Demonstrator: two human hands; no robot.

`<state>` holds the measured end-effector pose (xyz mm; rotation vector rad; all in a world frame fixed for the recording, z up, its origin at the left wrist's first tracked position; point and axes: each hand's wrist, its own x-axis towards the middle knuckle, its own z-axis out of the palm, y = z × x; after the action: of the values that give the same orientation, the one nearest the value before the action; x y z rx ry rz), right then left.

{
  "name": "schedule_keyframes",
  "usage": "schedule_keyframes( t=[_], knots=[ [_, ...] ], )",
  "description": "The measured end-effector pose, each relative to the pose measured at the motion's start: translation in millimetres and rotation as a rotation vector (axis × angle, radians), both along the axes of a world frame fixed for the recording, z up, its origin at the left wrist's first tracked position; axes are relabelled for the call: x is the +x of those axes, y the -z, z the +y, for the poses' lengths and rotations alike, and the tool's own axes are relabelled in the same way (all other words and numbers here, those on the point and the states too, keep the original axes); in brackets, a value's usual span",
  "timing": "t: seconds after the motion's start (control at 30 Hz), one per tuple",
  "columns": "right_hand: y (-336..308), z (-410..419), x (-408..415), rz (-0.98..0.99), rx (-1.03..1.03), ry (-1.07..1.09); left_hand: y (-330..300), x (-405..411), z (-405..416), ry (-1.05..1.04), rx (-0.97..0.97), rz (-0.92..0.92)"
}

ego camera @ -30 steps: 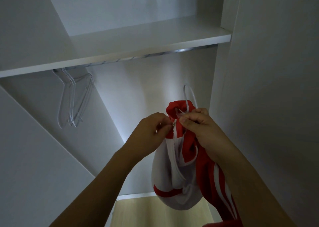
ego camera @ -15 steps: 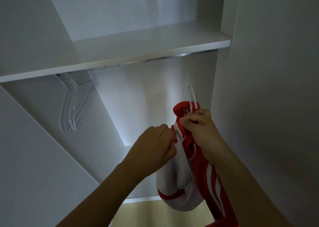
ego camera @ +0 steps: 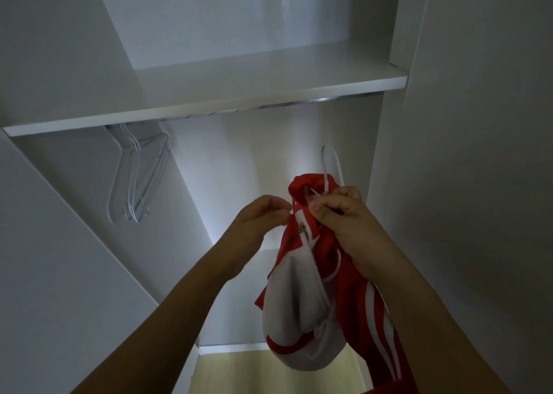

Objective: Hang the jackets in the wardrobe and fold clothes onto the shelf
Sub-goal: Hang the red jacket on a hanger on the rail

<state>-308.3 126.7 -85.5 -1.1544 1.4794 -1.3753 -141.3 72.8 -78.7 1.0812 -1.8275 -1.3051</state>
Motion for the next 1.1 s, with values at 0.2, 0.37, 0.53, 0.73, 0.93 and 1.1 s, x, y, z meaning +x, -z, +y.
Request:
schedule_keyframes(
  t=[0.2, 0.37, 0.53, 0.73, 0.93, 1.1],
  knots=[
    [7, -2, -1, 0.018, -0.014, 0.002, -16, -1, -4, 0.097, 0.02, -0.085],
    [26, 4, -4, 0.01, 0.025, 0.063, -9, 0, -6, -0.018, -0.03, -0.104],
    [36, 7, 3, 0.142, 0.059, -0.039, -1, -7, -2, -0.084, -0.039, -0.044],
    [41, 4, -1, 0.215, 0.044, -0.06, 3, -10, -2, -0.108, -0.019, -0.009],
    [43, 2, 2, 0.294, -0.029, -0.032, 9, -14, -4, -0.148, 0.076, 0.004],
    [43, 4, -1, 0.275, -0.061, -0.157, 7, -16, -6, -0.215, 0.244, -0.011]
  ],
)
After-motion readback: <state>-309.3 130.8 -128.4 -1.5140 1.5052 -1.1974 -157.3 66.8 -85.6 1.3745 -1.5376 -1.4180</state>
